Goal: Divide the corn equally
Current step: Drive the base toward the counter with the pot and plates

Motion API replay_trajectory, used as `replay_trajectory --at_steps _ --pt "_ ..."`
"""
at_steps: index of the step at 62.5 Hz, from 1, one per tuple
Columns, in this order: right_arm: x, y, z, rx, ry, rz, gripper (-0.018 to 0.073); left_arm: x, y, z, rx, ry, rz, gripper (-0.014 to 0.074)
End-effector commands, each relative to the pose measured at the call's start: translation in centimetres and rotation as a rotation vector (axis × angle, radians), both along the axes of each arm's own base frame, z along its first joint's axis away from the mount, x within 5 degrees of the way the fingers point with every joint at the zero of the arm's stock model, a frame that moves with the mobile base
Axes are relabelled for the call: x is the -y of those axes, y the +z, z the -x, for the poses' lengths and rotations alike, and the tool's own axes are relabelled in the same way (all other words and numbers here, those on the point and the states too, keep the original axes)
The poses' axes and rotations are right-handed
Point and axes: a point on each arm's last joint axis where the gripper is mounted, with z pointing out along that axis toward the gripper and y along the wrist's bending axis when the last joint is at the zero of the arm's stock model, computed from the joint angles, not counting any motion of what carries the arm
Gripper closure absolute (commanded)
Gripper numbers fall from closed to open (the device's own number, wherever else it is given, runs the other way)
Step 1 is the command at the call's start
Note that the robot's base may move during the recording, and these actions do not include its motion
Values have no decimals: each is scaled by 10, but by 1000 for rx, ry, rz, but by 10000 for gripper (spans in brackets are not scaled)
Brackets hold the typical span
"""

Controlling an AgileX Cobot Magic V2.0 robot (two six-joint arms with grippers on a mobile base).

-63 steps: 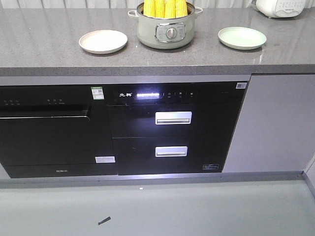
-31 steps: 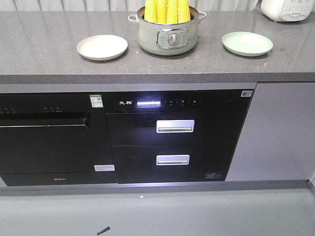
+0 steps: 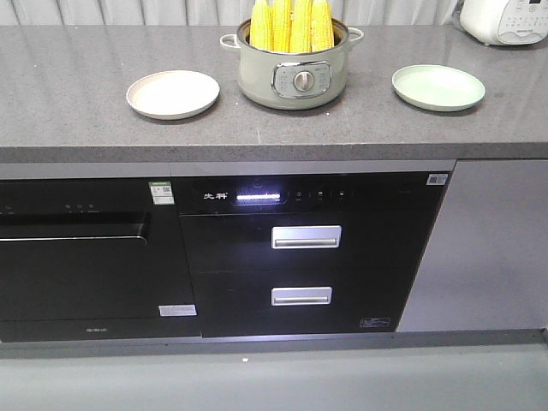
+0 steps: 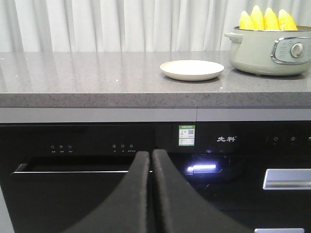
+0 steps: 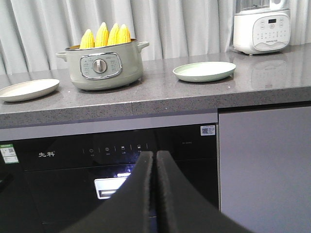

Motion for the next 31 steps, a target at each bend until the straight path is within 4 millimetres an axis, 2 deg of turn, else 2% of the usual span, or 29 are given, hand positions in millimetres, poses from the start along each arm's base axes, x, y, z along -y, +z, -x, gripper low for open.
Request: replay_trajectory --at_steps 1,31 --pt "0 3 0 65 -5 5 561 0 3 0 71 0 5 603" --pt "0 3 0 65 -5 5 561 0 3 0 71 0 5 603"
